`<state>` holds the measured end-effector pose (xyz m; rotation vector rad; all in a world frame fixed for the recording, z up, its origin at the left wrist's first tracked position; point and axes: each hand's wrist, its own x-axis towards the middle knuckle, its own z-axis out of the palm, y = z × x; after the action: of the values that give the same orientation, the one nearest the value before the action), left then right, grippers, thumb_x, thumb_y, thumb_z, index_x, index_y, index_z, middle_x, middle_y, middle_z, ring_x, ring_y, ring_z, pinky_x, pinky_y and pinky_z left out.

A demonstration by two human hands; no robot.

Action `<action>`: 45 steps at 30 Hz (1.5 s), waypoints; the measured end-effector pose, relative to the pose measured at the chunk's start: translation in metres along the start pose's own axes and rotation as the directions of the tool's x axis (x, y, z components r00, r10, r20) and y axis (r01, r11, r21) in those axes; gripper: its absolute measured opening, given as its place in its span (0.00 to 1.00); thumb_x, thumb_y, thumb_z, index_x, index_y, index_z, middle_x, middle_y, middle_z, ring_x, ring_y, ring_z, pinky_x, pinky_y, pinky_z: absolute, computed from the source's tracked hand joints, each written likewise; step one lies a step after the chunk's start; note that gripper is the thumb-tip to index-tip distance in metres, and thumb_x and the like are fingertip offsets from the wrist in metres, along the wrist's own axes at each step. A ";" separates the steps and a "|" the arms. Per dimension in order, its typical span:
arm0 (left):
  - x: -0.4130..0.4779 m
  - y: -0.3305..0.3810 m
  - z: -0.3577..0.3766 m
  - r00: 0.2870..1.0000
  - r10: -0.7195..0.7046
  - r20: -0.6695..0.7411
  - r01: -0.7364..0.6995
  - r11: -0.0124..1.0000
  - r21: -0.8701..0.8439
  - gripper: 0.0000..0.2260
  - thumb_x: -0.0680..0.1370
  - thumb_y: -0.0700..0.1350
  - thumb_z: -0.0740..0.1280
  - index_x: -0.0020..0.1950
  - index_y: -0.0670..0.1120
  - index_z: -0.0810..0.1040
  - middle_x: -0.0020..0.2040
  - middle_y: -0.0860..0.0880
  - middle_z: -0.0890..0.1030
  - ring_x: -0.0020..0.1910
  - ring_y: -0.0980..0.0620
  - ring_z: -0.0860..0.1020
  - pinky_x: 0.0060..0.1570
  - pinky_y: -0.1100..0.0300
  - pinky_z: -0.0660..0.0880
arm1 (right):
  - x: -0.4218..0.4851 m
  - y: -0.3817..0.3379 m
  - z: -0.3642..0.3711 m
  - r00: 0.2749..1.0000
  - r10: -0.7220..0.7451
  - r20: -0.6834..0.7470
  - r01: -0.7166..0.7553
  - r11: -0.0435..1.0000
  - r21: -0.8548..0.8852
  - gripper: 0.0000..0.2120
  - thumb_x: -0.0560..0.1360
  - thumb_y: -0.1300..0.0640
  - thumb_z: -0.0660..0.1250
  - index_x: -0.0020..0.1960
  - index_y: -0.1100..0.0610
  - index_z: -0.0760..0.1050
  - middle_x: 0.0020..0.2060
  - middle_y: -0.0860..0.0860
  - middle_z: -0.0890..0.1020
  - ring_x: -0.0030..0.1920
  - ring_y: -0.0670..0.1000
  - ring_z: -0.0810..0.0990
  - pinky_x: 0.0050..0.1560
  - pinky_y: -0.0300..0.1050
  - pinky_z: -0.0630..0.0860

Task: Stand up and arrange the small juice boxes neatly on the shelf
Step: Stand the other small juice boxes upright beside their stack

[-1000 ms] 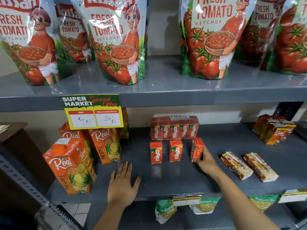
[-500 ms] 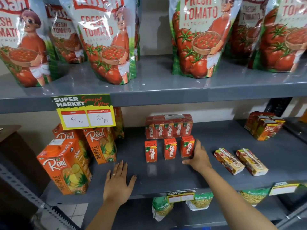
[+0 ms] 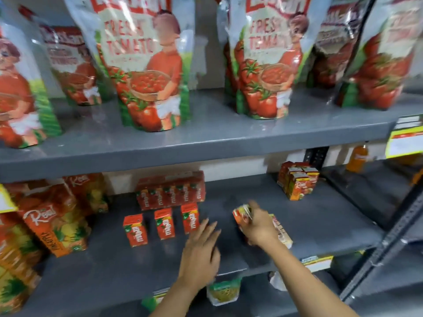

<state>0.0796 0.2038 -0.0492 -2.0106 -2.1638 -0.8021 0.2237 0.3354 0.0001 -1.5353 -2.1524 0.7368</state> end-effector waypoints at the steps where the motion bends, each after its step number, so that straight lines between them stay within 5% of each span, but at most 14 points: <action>1: 0.016 0.013 0.015 0.999 -0.025 0.039 0.026 0.999 -0.023 0.22 0.75 0.46 0.60 0.69 0.45 0.73 0.73 0.50 0.69 0.75 0.51 0.59 0.73 0.52 0.59 | 0.001 0.011 -0.010 0.999 -0.010 -0.049 0.014 0.997 0.081 0.31 0.72 0.52 0.64 0.74 0.55 0.62 0.59 0.60 0.80 0.58 0.62 0.79 0.52 0.48 0.75; 4: 0.051 0.035 0.053 0.963 -0.191 0.189 0.198 0.980 -0.018 0.25 0.80 0.50 0.57 0.76 0.45 0.60 0.79 0.48 0.57 0.78 0.50 0.48 0.75 0.53 0.49 | 0.005 0.051 -0.046 0.972 -0.012 -0.236 0.073 0.964 0.254 0.34 0.70 0.55 0.68 0.75 0.57 0.62 0.63 0.58 0.78 0.62 0.60 0.77 0.58 0.50 0.75; 8: 0.061 0.047 0.085 0.889 -0.391 0.240 0.359 0.919 0.166 0.27 0.81 0.55 0.50 0.78 0.47 0.50 0.80 0.48 0.49 0.78 0.48 0.46 0.75 0.50 0.44 | 0.025 0.112 -0.079 0.933 0.049 -0.355 0.061 0.955 0.291 0.27 0.67 0.61 0.70 0.65 0.54 0.70 0.55 0.55 0.78 0.54 0.59 0.79 0.53 0.56 0.78; 15: 0.060 0.045 0.091 0.905 -0.382 0.188 0.363 0.923 0.130 0.27 0.80 0.56 0.54 0.77 0.49 0.56 0.79 0.49 0.54 0.78 0.50 0.51 0.75 0.52 0.46 | 0.030 0.153 -0.084 0.970 0.046 -0.240 0.052 0.921 0.386 0.38 0.65 0.61 0.78 0.68 0.53 0.62 0.59 0.51 0.70 0.56 0.51 0.75 0.56 0.46 0.74; 19: 0.061 0.045 0.091 0.906 -0.393 0.156 0.376 0.918 0.123 0.27 0.80 0.56 0.55 0.77 0.49 0.58 0.79 0.49 0.57 0.78 0.50 0.53 0.75 0.52 0.48 | 0.029 0.167 -0.093 0.998 -0.033 0.048 -0.002 0.804 0.595 0.43 0.70 0.72 0.70 0.72 0.43 0.52 0.54 0.45 0.76 0.55 0.48 0.77 0.54 0.45 0.78; 24: 0.061 0.046 0.091 0.908 -0.397 0.131 0.384 0.916 0.112 0.26 0.80 0.57 0.57 0.76 0.48 0.62 0.78 0.49 0.60 0.77 0.49 0.56 0.75 0.51 0.51 | 0.025 0.175 -0.095 1.000 -0.013 0.021 0.003 0.905 0.426 0.33 0.70 0.62 0.74 0.67 0.46 0.61 0.56 0.47 0.78 0.58 0.49 0.78 0.50 0.36 0.73; 27: 0.061 0.046 0.091 0.909 -0.396 0.130 0.385 0.917 0.103 0.26 0.80 0.57 0.57 0.76 0.48 0.62 0.78 0.49 0.60 0.77 0.50 0.55 0.75 0.51 0.51 | 0.024 0.179 -0.090 0.992 -0.072 0.100 0.024 0.909 0.417 0.44 0.69 0.61 0.75 0.74 0.42 0.52 0.64 0.50 0.73 0.63 0.50 0.75 0.63 0.47 0.73; 32: 0.061 0.047 0.090 0.909 -0.397 0.129 0.386 0.917 0.105 0.26 0.80 0.57 0.56 0.76 0.48 0.61 0.78 0.49 0.59 0.77 0.50 0.55 0.75 0.52 0.50 | 0.022 0.195 -0.092 0.964 -0.091 0.248 -0.021 0.910 0.415 0.45 0.74 0.66 0.68 0.76 0.37 0.46 0.65 0.44 0.73 0.65 0.47 0.74 0.65 0.44 0.71; 36: 0.060 0.048 0.089 0.908 -0.399 0.128 0.388 0.916 0.100 0.26 0.80 0.58 0.56 0.76 0.48 0.61 0.78 0.49 0.59 0.77 0.50 0.54 0.75 0.52 0.49 | 0.030 0.187 -0.091 0.952 -0.109 0.287 -0.022 0.907 0.420 0.46 0.68 0.65 0.76 0.75 0.41 0.55 0.57 0.36 0.74 0.55 0.39 0.77 0.54 0.29 0.72; 39: 0.060 0.048 0.089 0.910 -0.397 0.123 0.387 0.917 0.095 0.26 0.80 0.57 0.56 0.76 0.48 0.61 0.78 0.49 0.59 0.77 0.51 0.54 0.75 0.53 0.49 | 0.033 0.180 -0.083 0.992 -0.033 0.125 -0.005 0.954 0.298 0.34 0.65 0.54 0.79 0.67 0.49 0.68 0.54 0.45 0.77 0.57 0.48 0.78 0.54 0.39 0.74; 41: 0.060 0.049 0.089 0.909 -0.399 0.119 0.392 0.916 0.084 0.26 0.80 0.57 0.56 0.76 0.48 0.61 0.78 0.49 0.59 0.77 0.51 0.54 0.75 0.53 0.48 | 0.034 0.177 -0.076 0.997 0.050 -0.059 -0.037 0.978 0.206 0.31 0.64 0.47 0.79 0.61 0.53 0.68 0.54 0.50 0.77 0.56 0.53 0.78 0.52 0.49 0.77; 45: 0.059 0.050 0.089 0.907 -0.406 0.114 0.399 0.914 0.077 0.26 0.79 0.57 0.57 0.76 0.49 0.62 0.78 0.49 0.59 0.77 0.51 0.54 0.76 0.53 0.48 | 0.032 0.166 -0.069 0.961 0.142 -0.237 -0.097 0.977 0.191 0.30 0.66 0.45 0.77 0.55 0.56 0.64 0.53 0.54 0.75 0.53 0.58 0.79 0.45 0.52 0.78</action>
<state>0.1441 0.2952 -0.0857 -1.6497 -2.6943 -0.6573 0.3771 0.4217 -0.0482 -1.5814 -1.7756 0.7115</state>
